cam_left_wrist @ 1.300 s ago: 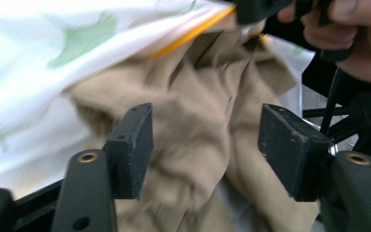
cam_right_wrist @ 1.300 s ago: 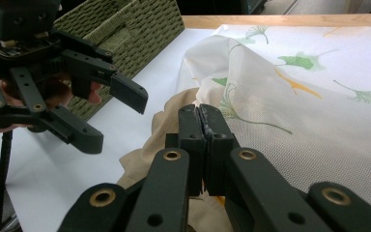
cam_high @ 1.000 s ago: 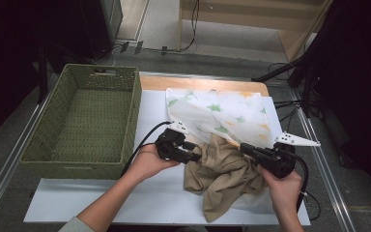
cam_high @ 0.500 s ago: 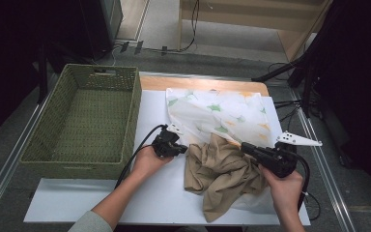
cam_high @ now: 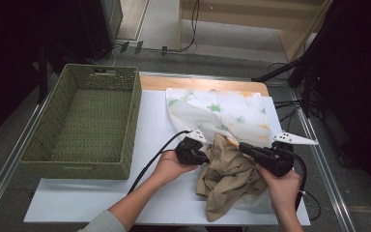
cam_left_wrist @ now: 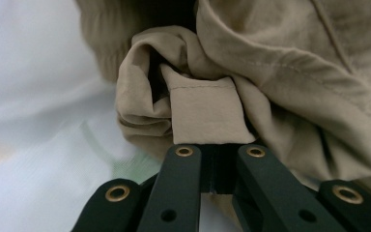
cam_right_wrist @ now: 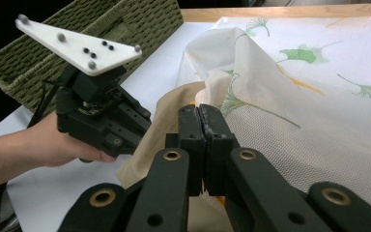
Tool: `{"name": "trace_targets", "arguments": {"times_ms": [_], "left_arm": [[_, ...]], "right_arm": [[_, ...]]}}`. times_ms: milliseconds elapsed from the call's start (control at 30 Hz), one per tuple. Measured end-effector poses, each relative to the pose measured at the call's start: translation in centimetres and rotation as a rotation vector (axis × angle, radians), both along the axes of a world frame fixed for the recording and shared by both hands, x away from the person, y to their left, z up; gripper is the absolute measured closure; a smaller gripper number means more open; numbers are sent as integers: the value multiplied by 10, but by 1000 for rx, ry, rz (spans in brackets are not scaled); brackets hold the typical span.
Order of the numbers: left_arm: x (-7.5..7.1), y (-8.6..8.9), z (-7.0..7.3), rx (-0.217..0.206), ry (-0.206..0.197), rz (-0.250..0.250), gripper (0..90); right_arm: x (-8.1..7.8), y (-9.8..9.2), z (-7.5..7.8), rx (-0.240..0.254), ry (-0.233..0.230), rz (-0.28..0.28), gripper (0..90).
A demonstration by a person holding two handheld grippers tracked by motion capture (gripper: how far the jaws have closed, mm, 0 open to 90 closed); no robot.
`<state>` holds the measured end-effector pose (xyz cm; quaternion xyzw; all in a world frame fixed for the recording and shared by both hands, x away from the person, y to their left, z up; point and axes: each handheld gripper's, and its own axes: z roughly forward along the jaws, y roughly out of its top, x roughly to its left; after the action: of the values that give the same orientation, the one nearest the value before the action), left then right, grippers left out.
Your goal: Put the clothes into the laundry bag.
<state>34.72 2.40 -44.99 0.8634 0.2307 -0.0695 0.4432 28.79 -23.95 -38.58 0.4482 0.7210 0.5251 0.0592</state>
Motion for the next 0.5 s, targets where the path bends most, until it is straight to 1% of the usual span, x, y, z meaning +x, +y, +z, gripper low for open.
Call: {"name": "trace_targets", "arguments": {"times_ms": [100,200,233,267,333,367,400,500], "left_arm": [[-4,-11,8,-35,-17,-9,900],[-9,-20,17,-48,-41,-25,900],[-11,-23,20,-59,-46,-29,900],[-12,-24,22,-59,-51,-34,900],[-16,-24,25,-71,-53,-32,900],[-18,-24,27,-84,-52,-29,900],[-20,-22,29,-96,-57,-29,900],[-26,-19,39,-118,-79,-26,900]], "right_arm": [[1,0,0,2,1,-2,889],[1,2,0,8,0,3,889],[1,3,0,10,1,6,890],[1,4,1,15,-1,11,890],[-1,6,4,22,-6,23,892],[-2,8,6,24,-13,30,893],[-3,10,8,27,-20,40,893],[-8,15,14,54,-31,67,894]]}}
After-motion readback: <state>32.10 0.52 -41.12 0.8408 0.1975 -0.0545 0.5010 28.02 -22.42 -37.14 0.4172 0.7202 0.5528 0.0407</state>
